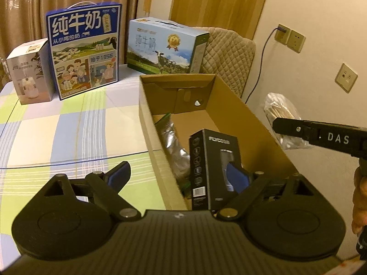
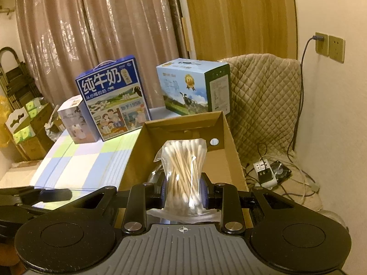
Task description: Organize objects
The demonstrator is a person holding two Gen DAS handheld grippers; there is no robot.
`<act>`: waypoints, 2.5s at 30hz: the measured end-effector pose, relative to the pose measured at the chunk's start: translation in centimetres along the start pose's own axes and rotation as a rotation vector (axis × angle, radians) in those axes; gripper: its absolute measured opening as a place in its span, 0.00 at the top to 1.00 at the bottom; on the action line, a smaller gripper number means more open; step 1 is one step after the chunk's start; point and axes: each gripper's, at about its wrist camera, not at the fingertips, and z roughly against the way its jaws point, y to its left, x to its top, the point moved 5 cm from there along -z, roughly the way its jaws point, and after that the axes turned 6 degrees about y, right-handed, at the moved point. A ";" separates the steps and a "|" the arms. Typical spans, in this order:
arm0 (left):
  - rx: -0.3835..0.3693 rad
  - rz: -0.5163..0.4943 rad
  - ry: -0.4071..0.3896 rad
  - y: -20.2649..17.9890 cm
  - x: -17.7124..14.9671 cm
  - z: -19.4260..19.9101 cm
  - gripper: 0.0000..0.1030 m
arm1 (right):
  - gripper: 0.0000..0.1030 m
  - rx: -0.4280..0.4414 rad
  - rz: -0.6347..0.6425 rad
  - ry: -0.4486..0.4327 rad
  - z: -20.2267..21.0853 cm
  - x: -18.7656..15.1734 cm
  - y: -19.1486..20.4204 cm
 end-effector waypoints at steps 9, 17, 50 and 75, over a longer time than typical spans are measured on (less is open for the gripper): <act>0.012 0.000 -0.004 0.7 -0.7 -0.3 0.07 | 0.43 0.072 -0.148 0.001 -1.9 -0.6 -2.9; 0.006 0.006 -0.028 0.3 -2.2 1.7 0.01 | 0.43 0.015 -0.161 0.011 1.2 -2.5 -4.2; 0.092 0.082 -0.082 -1.4 -12.0 12.5 0.01 | 0.43 -0.050 0.042 0.036 11.4 -12.8 3.5; 0.113 0.086 -0.033 -0.9 -17.6 14.1 0.01 | 0.43 -0.066 0.059 0.071 13.3 -17.8 5.8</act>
